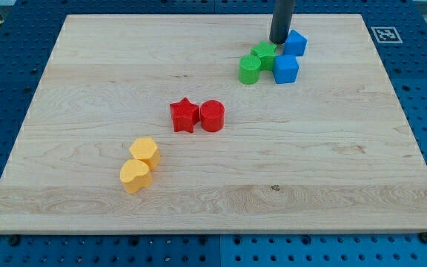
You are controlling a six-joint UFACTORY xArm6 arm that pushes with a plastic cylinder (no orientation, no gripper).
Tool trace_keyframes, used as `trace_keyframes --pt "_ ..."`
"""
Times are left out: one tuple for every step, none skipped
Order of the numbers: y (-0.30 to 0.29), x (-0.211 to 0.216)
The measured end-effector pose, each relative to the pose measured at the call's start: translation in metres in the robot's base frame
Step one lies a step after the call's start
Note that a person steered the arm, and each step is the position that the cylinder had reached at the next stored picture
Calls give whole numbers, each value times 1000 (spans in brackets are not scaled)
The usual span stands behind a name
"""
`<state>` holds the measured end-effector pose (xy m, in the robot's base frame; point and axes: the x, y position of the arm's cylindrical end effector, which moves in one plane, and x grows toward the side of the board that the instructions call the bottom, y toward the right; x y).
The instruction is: Move the blue triangle closer to the blue cube
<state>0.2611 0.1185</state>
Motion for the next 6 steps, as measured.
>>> trace_keyframes --pt "4 -5" --pt "29 -5" --pt "44 -3" --pt "44 -3" --pt "44 4" --pt "44 34"
